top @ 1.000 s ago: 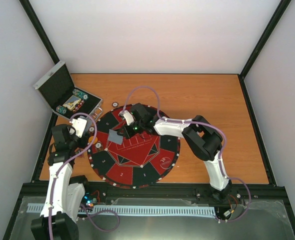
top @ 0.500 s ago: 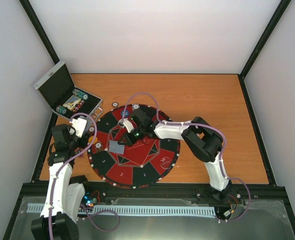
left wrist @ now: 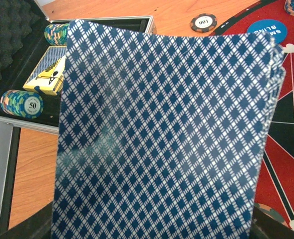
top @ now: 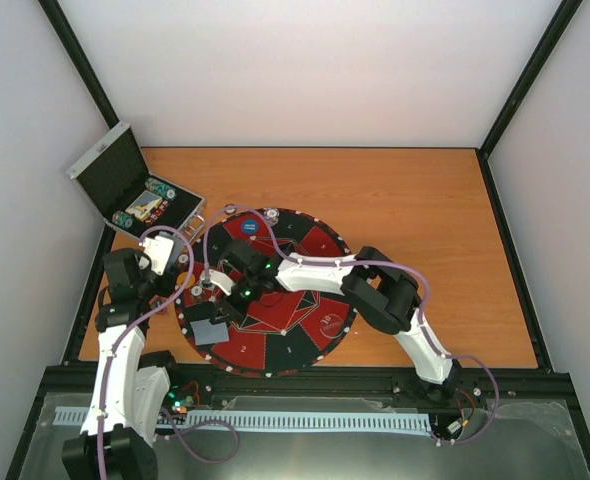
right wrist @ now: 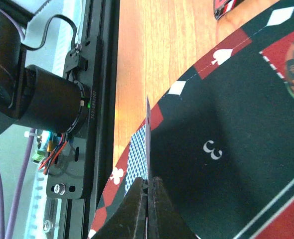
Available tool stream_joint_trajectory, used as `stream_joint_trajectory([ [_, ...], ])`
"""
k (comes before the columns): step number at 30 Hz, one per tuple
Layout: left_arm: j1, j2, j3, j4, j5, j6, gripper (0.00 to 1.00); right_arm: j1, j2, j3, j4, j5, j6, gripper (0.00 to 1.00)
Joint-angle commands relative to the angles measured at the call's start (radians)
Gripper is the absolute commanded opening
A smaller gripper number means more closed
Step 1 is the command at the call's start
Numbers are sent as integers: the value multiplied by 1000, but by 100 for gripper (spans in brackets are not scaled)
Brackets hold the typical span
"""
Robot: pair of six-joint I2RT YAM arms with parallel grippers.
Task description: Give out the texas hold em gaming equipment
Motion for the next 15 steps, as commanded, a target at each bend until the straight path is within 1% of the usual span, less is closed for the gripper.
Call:
stream_joint_trajectory([
  [1, 7, -17, 8, 36, 11, -19, 61, 18, 44, 58, -97, 8, -73, 3],
  [5, 8, -19, 8, 36, 11, -18, 61, 18, 46, 64, -87, 11, -75, 5],
  [12, 7, -18, 8, 35, 11, -19, 61, 31, 81, 112, -92, -56, -108, 3],
  [15, 7, -16, 10, 34, 11, -20, 61, 55, 136, 196, -171, -62, -159, 3],
])
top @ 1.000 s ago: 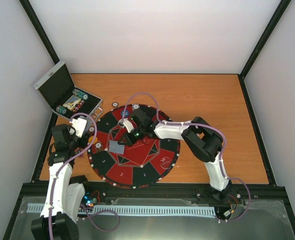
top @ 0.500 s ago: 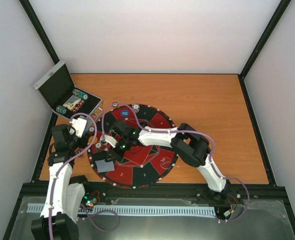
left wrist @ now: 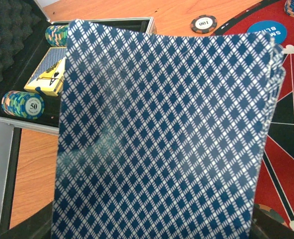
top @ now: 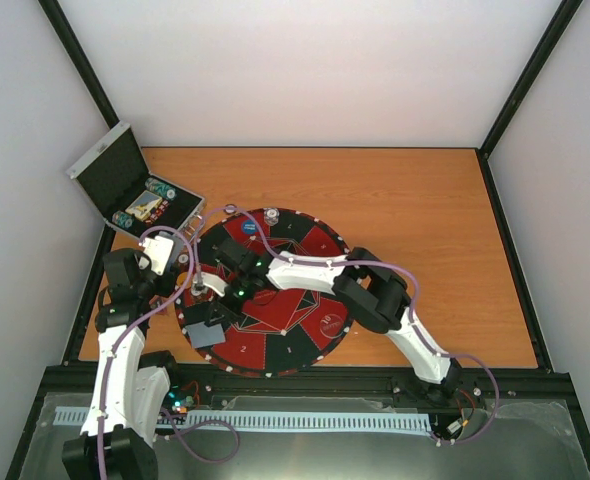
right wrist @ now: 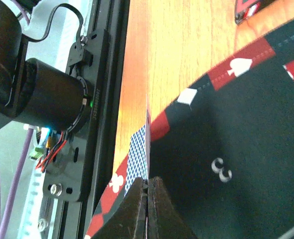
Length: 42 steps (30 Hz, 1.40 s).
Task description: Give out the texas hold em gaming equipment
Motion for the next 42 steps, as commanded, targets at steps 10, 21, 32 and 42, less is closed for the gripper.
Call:
stream_joint_trajectory([
  [10, 7, -7, 10, 30, 17, -19, 60, 52, 116, 144, -108, -36, -104, 13],
  [21, 8, -8, 13, 28, 23, -18, 60, 3, -47, 28, -29, 19, -73, 61],
  [32, -1, -1, 34, -19, 161, 11, 56, -216, -325, -253, 57, -27, -26, 100],
  [42, -182, 39, 54, -111, 273, 131, 54, -323, -227, -130, 294, -11, 393, 100],
])
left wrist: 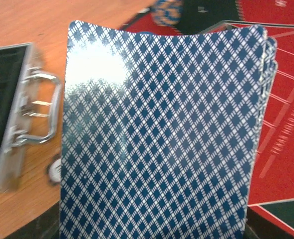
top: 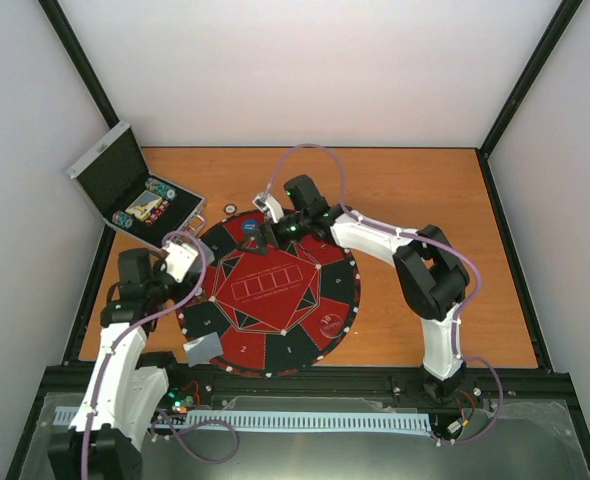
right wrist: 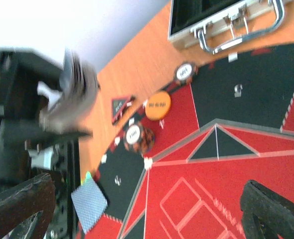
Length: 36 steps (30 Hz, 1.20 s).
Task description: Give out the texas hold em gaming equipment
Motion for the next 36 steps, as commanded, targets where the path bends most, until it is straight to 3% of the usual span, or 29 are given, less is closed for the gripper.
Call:
stream_joint_trajectory([
  [1, -118, 32, 51, -25, 15, 92, 53, 41, 66, 98, 98, -5, 153, 100],
  [12, -184, 76, 52, 52, -119, 182, 51, 106, 179, 202, 65, -6, 167, 99],
  [20, -186, 65, 63, 69, -114, 221, 52, 129, 259, 314, -42, 57, 108, 96],
  [31, -186, 46, 47, 92, -125, 296, 52, 108, 203, 279, -118, 120, 27, 82],
  [36, -186, 49, 31, 92, -127, 319, 52, 108, 186, 277, -104, 64, 30, 65],
])
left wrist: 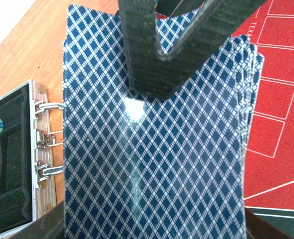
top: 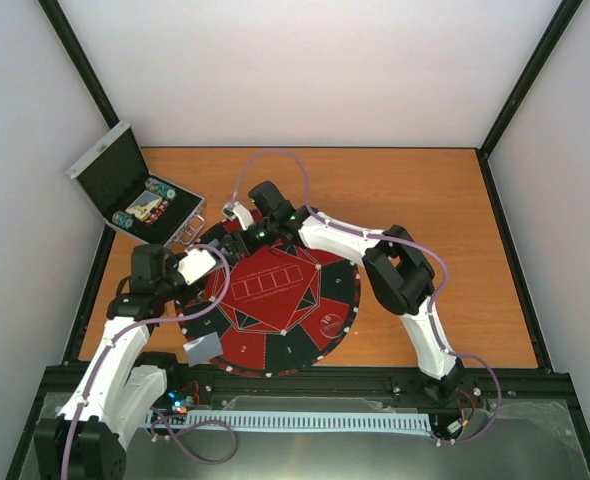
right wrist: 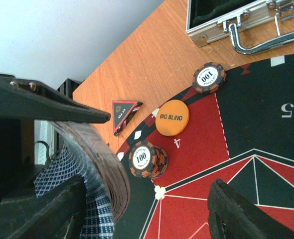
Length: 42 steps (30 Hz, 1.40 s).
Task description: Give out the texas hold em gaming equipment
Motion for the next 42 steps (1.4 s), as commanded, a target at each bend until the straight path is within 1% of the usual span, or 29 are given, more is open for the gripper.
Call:
stream_joint_trajectory([
  [1, -4, -14, 11, 65, 2, 48, 52, -8, -44, -16, -26, -12, -22, 61],
  [6, -4, -13, 1, 86, -8, 54, 53, -5, -50, -12, -20, -44, -15, 45],
  [10, -5, -9, -6, 92, -16, 59, 53, -5, -56, -13, -20, -52, -14, 29],
  [13, -5, -10, -20, 101, -37, 71, 53, -5, -63, -13, -28, -33, -19, 20],
  [17, -5, -12, -36, 105, -60, 74, 53, -5, -66, -2, -74, 21, -48, 11],
  [19, -5, -14, -40, 109, -58, 70, 53, -5, -69, -1, -84, 30, -57, 4],
  [21, -5, -15, -41, 114, -56, 64, 53, -5, -72, 1, -88, 23, -62, 3],
  [28, -5, -14, -44, 116, -57, 58, 53, -5, -91, 13, -120, 23, -97, 3],
  [34, -4, -20, -47, 113, -55, 49, 53, -25, -115, 9, -106, -59, -91, 3],
  [42, -5, -21, -47, 114, -43, 48, 53, -37, -129, -7, -64, -116, -59, 3],
])
